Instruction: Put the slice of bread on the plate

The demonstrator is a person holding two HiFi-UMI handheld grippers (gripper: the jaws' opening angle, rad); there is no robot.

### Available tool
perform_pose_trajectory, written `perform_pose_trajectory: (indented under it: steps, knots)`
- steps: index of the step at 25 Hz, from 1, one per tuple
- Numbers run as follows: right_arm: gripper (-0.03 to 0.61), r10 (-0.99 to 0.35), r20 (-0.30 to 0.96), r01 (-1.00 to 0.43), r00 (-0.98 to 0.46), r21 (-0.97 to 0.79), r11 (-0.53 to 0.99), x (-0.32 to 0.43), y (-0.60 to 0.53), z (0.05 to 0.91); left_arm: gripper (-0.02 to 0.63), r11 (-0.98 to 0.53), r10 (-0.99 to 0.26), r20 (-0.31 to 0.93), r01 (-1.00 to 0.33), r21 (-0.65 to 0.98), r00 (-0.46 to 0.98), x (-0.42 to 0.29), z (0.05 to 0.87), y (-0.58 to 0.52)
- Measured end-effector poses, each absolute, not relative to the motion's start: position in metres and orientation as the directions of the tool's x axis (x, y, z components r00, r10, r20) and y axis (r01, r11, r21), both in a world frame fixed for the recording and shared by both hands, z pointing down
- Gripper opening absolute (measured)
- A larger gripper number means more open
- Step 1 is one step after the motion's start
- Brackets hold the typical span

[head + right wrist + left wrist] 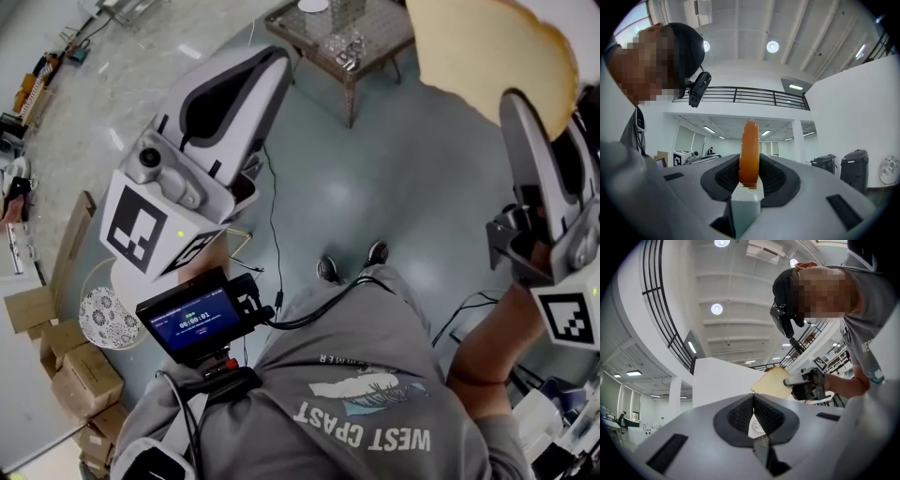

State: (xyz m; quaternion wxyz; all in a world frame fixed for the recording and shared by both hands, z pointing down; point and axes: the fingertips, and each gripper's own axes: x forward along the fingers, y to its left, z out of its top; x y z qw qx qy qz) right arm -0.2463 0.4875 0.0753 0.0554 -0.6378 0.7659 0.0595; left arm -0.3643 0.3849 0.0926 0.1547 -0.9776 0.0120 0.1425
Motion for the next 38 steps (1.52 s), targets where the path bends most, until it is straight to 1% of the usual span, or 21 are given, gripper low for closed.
perform_pose_trajectory:
  steps: [4, 10, 22, 27, 30, 33, 35, 38]
  knots:
    - [0.097, -0.971, -0.155, -0.983, -0.184, 0.011, 0.184, -0.276, 0.482, 0.077, 0.008, -0.953, 0.019, -0.279, -0.067, -0.295, 0.96, -0.392, 0.09, 0.381]
    - [0.097, -0.965, -0.164, -0.978, -0.207, 0.006, 0.209, -0.233, 0.482, 0.076, 0.008, -0.947, 0.01, -0.27, -0.077, -0.311, 0.963, -0.347, 0.087, 0.385]
    - [0.097, -0.944, -0.182, -0.961, -0.277, 0.028, 0.276, -0.23, 0.466, 0.056, 0.008, -0.935, -0.03, -0.26, -0.119, -0.333, 0.965, -0.337, 0.072, 0.378]
    - [0.097, -0.938, -0.188, -0.956, -0.293, 0.02, 0.294, -0.212, 0.464, 0.039, 0.008, -0.934, -0.047, -0.241, -0.128, -0.333, 0.97, -0.32, 0.058, 0.377]
    - [0.097, -0.936, -0.187, -0.954, -0.297, 0.012, 0.3, -0.218, 0.452, 0.057, 0.008, -0.935, -0.053, -0.232, -0.13, -0.329, 0.971, -0.331, 0.077, 0.371]
    - [0.097, -0.939, -0.183, -0.956, -0.292, 0.018, 0.294, -0.206, 0.404, 0.066, 0.008, -0.937, -0.059, -0.249, -0.139, -0.321, 0.967, -0.323, 0.087, 0.325]
    - [0.097, -0.939, -0.171, -0.954, -0.298, 0.02, 0.299, -0.212, 0.39, 0.072, 0.008, -0.938, -0.077, -0.263, -0.159, -0.306, 0.962, -0.325, 0.088, 0.302]
    - [0.097, -0.943, -0.155, -0.954, -0.294, -0.011, 0.299, -0.246, 0.437, 0.086, 0.008, -0.946, -0.087, -0.255, -0.16, -0.281, 0.963, -0.361, 0.101, 0.349]
